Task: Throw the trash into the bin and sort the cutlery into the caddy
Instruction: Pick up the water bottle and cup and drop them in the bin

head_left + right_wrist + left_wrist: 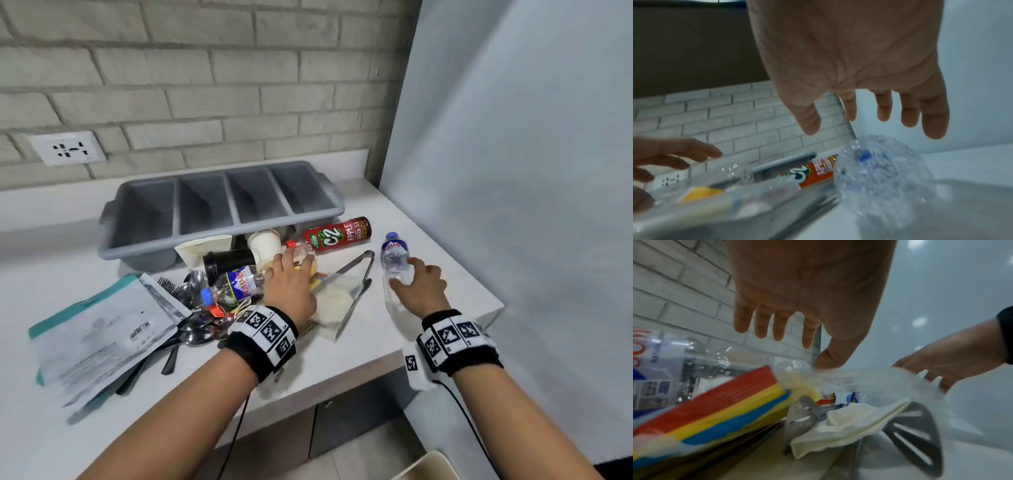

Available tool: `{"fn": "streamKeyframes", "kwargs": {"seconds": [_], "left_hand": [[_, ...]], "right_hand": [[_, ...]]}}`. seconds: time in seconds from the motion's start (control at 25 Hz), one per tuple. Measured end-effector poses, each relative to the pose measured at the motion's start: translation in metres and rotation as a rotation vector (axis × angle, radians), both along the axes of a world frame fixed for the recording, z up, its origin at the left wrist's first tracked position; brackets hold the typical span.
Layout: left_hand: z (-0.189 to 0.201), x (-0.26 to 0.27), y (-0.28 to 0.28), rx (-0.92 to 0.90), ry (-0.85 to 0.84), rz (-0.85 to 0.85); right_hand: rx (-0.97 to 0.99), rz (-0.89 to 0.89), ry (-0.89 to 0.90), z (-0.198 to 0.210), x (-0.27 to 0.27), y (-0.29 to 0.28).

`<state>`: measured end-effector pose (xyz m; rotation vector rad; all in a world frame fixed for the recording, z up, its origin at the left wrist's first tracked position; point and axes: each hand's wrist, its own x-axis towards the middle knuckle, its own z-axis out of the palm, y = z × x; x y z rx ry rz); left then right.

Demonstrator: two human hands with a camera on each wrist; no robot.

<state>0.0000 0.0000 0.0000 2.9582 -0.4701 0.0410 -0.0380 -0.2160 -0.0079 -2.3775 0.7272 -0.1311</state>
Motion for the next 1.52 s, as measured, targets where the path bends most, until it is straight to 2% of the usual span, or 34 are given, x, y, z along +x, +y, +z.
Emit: {"fn": "streamKeyframes", "kwargs": {"seconds": [0.16, 0.36, 0.48, 0.68, 0.84, 1.0, 1.12, 1.24, 1.36, 1.52], "left_hand": [[0.001, 0.02, 0.009, 0.148, 0.043, 0.148], [-0.004, 0.033, 0.019, 0.263, 0.015, 0.107], [0.006, 0.039, 0.028, 0.228, 0.019, 0.105], [0.045, 0.035, 0.041, -0.076, 0.026, -0.013], [0.087, 0.001, 0.019, -0.321, 0.029, -0.264], [0.096, -0.049, -0.03, -0.705, 0.212, -0.461], [0.068, -0.082, -0.071, -0.805, 0.419, -0.487], [0.021, -0.114, -0.112, -0.706, 0.625, -0.494], [-0.042, -0.136, -0.148, -0.516, 0.736, -0.507], [-0.134, -0.159, -0.18, -0.323, 0.937, -0.344]], "right_hand": [[0.062, -0.044, 0.096, -0.017, 0.009, -0.001], [0.188, -0.037, 0.048, -0.033, 0.016, -0.006], [0.241, -0.067, -0.005, -0.032, 0.012, -0.005], [0.328, -0.105, -0.186, -0.018, -0.011, 0.004], [0.447, -0.181, -0.392, -0.01, -0.054, 0.019], [0.472, -0.325, -0.564, -0.021, -0.124, 0.03], [0.509, -0.422, -0.672, -0.048, -0.172, 0.03], [0.539, -0.499, -0.67, -0.094, -0.225, 0.022], [0.582, -0.619, -0.556, -0.141, -0.269, 0.011], [0.611, -0.664, -0.301, -0.206, -0.299, -0.008]]}}
